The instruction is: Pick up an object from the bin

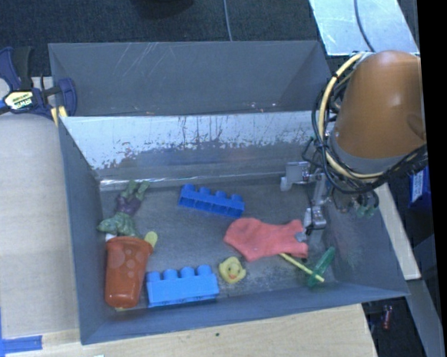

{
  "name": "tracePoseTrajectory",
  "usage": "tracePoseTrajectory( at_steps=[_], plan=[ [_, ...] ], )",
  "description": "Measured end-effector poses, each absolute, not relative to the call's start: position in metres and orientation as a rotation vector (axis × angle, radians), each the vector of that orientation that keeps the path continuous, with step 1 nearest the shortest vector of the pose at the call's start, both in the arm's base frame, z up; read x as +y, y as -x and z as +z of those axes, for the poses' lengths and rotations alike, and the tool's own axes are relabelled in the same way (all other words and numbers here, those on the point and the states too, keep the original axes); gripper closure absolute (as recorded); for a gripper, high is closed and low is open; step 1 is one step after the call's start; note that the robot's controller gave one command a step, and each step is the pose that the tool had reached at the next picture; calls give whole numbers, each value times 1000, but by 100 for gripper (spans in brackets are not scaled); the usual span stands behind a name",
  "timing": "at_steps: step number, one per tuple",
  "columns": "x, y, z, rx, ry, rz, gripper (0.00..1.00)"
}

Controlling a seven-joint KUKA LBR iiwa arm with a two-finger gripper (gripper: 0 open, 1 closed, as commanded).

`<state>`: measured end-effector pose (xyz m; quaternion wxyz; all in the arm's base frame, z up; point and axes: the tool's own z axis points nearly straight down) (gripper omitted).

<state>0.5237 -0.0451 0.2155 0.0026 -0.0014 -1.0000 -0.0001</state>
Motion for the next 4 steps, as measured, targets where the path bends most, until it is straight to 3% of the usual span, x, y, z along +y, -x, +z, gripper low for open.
tracePoseTrajectory(
  at_steps=[1,2,3,4],
  plan=[
    [-45,-525,220,-3145,2,1,0],
    [-47,-522,156,-3150,36,1,0],
    [-30,-513,115,-3123,457,-2,0],
    [-32,-505,77,-3102,507,1,0]
  ],
)
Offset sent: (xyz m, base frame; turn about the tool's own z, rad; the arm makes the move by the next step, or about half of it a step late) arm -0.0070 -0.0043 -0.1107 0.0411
